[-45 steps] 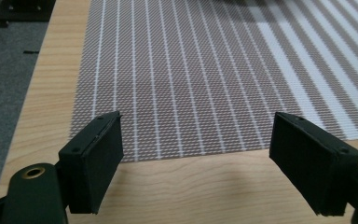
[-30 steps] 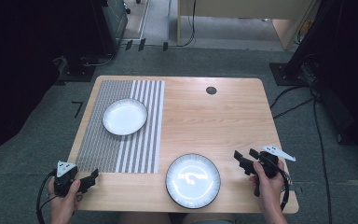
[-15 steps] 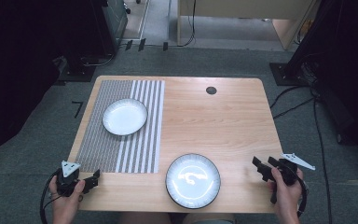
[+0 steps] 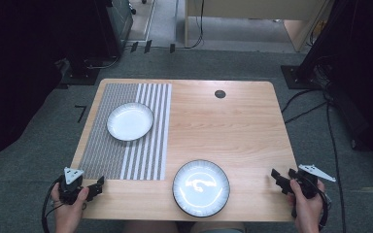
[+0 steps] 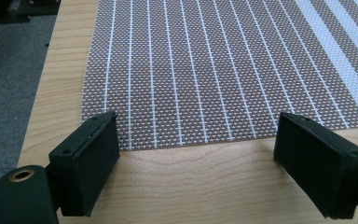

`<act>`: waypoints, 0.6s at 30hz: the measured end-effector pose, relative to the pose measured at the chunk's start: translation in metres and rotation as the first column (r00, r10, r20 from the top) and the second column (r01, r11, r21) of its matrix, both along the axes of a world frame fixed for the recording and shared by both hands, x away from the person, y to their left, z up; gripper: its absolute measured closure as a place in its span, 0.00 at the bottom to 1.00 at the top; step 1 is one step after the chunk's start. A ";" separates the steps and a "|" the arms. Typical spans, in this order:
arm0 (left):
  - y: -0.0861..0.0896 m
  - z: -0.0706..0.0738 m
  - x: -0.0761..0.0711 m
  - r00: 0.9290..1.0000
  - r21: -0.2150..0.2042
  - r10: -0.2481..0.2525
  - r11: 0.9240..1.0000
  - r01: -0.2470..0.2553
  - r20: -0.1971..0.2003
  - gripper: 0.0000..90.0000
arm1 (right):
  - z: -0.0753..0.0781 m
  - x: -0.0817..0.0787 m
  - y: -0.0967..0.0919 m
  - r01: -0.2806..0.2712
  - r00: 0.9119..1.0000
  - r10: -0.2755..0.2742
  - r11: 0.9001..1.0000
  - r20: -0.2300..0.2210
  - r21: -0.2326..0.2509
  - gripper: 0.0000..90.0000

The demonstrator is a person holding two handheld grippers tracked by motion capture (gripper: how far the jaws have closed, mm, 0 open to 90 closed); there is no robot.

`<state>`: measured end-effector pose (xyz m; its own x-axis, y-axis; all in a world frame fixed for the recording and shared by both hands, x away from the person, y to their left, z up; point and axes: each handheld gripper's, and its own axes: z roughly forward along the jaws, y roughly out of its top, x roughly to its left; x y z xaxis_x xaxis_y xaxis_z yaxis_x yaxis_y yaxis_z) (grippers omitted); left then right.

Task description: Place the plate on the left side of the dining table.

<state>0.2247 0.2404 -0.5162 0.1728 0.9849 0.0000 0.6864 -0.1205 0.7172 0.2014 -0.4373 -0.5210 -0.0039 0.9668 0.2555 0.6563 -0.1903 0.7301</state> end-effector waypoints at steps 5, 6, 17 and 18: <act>0.000 0.000 0.000 1.000 0.000 -0.001 1.000 0.001 -0.001 0.15 | -0.001 0.000 0.011 -0.002 1.000 0.001 0.995 -0.009 -0.095 0.24; 0.000 0.000 0.000 1.000 0.000 -0.001 1.000 0.001 -0.001 0.15 | -0.001 0.000 0.013 -0.012 1.000 0.010 0.993 -0.012 -0.116 0.22; 0.000 0.000 0.000 1.000 0.000 -0.004 1.000 0.004 -0.004 0.15 | -0.004 0.003 0.031 -0.019 0.999 0.009 0.974 -0.044 -0.225 0.08; 0.000 0.000 0.000 1.000 0.000 -0.004 1.000 0.004 -0.004 0.15 | -0.005 0.004 0.031 -0.025 0.999 0.015 0.974 -0.049 -0.224 0.05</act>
<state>0.2251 0.2406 -0.5159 0.1771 0.9842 -0.0008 0.6887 -0.1234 0.7145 0.2051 -0.4062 -0.5257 -0.0171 0.9993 0.0326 0.6925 -0.0117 0.7213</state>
